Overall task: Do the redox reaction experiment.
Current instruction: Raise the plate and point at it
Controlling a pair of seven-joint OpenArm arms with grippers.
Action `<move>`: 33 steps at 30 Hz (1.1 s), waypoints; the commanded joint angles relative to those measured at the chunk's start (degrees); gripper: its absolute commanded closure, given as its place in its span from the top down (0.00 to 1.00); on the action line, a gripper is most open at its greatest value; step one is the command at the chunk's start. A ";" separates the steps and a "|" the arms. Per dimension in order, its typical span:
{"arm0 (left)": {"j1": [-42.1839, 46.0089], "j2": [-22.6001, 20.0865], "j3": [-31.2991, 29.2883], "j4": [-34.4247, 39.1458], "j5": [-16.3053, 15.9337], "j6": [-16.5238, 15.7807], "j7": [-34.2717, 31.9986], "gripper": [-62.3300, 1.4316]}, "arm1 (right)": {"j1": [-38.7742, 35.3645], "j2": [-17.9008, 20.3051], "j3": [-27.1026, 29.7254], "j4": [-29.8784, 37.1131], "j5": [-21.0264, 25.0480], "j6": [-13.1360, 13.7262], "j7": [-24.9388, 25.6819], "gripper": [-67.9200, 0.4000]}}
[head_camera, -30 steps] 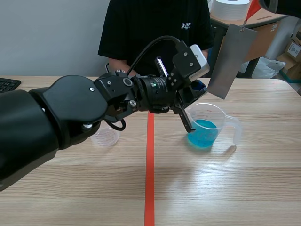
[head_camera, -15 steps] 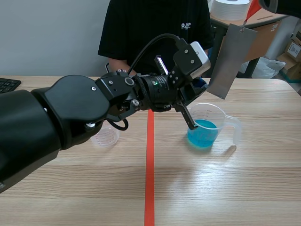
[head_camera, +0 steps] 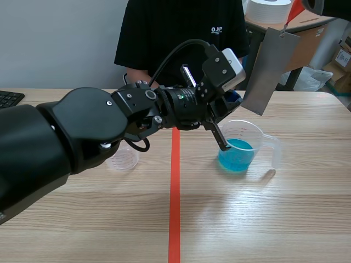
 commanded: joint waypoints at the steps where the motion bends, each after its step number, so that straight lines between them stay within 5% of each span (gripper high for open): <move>1: -1.11 0.46 0.00 1.27 -0.55 0.48 -0.85 0.10 | 0.85 0.61 1.20 0.72 0.70 0.33 1.07 0.03; 10: -0.92 -0.35 0.00 1.27 -0.57 1.09 -0.87 0.10 | 0.85 0.61 1.20 0.72 0.70 0.33 1.07 0.03; 17: 0.11 -5.07 -0.09 2.75 -1.97 2.27 -1.29 0.10 | 0.85 0.61 1.20 0.72 0.72 0.33 1.09 0.03; 26: 8.48 -20.31 -0.79 15.91 -8.02 4.98 -0.83 0.10 | 0.85 0.61 1.20 0.72 0.70 0.33 1.07 0.03; 33: 23.30 -35.21 -8.74 29.99 -12.83 7.56 -0.22 0.10 | 0.87 0.61 1.20 0.72 0.68 0.33 0.83 0.03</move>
